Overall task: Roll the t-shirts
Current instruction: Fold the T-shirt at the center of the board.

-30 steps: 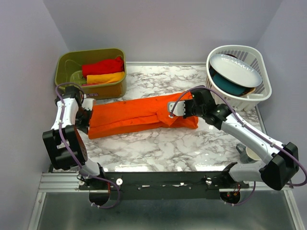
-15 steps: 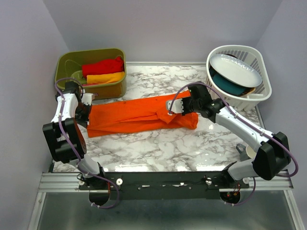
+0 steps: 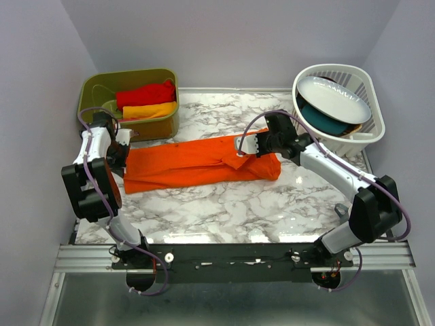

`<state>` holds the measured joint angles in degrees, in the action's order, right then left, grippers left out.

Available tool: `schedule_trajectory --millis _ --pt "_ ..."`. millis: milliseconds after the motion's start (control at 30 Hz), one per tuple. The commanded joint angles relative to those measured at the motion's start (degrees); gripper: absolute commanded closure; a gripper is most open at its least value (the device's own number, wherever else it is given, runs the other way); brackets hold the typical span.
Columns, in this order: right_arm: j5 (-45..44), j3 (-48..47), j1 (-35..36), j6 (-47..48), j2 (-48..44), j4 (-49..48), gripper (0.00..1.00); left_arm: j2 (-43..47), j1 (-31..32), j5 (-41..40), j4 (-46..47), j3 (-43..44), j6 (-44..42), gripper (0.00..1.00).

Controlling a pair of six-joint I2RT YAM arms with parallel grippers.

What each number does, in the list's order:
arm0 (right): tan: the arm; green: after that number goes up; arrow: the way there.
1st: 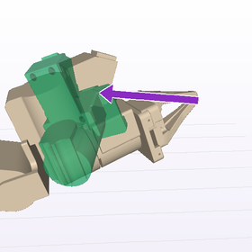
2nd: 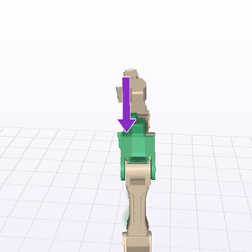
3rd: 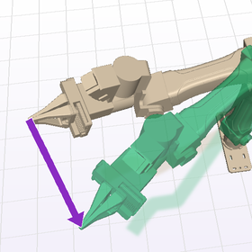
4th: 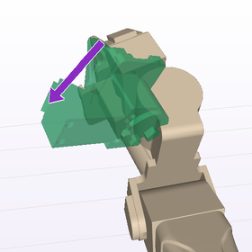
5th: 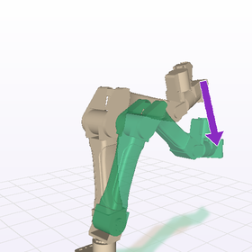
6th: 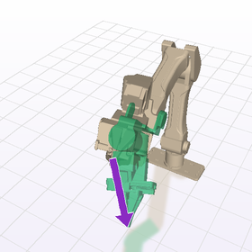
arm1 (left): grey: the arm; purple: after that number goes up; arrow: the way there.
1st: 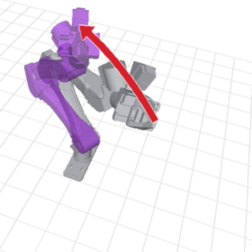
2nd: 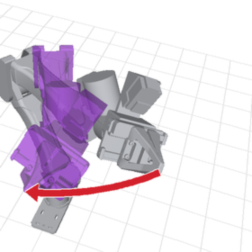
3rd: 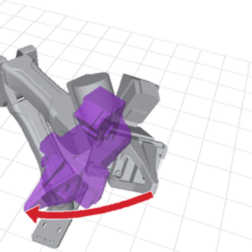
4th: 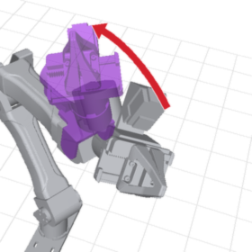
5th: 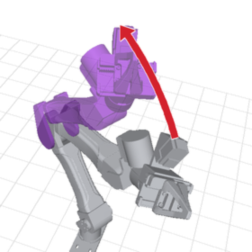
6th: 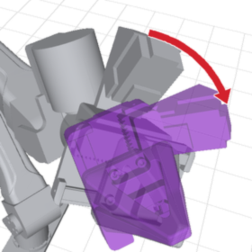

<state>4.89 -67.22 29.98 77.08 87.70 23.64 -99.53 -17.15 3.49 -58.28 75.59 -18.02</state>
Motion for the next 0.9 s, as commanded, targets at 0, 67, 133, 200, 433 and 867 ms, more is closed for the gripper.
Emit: schedule_trajectory --millis 0,67,133,200,433,867 --pt "1.9 -2.8 -1.1 2.6 2.9 -2.3 0.99 -2.6 -0.3 0.0 0.6 2.8 0.4 1.00" --pt "1.9 -4.1 -1.5 2.9 4.4 -2.1 0.99 -3.3 -0.3 0.0 0.6 3.3 0.4 1.00" --pt "2.1 -5.0 -1.9 3.2 5.2 -2.0 0.99 -4.1 -0.3 0.1 0.6 3.7 0.6 1.00" --pt "2.1 -6.0 -2.2 3.5 6.2 -2.3 0.99 -4.8 -0.3 0.4 0.6 4.2 0.6 1.00" --pt "1.7 -7.5 -2.6 4.0 9.3 -2.4 0.99 -6.6 0.0 0.6 0.4 6.4 0.9 0.97" --pt "-7.0 -13.4 -2.6 -11.7 13.1 -13.3 0.50 16.4 -0.1 14.9 8.6 -3.9 -3.2 0.45"
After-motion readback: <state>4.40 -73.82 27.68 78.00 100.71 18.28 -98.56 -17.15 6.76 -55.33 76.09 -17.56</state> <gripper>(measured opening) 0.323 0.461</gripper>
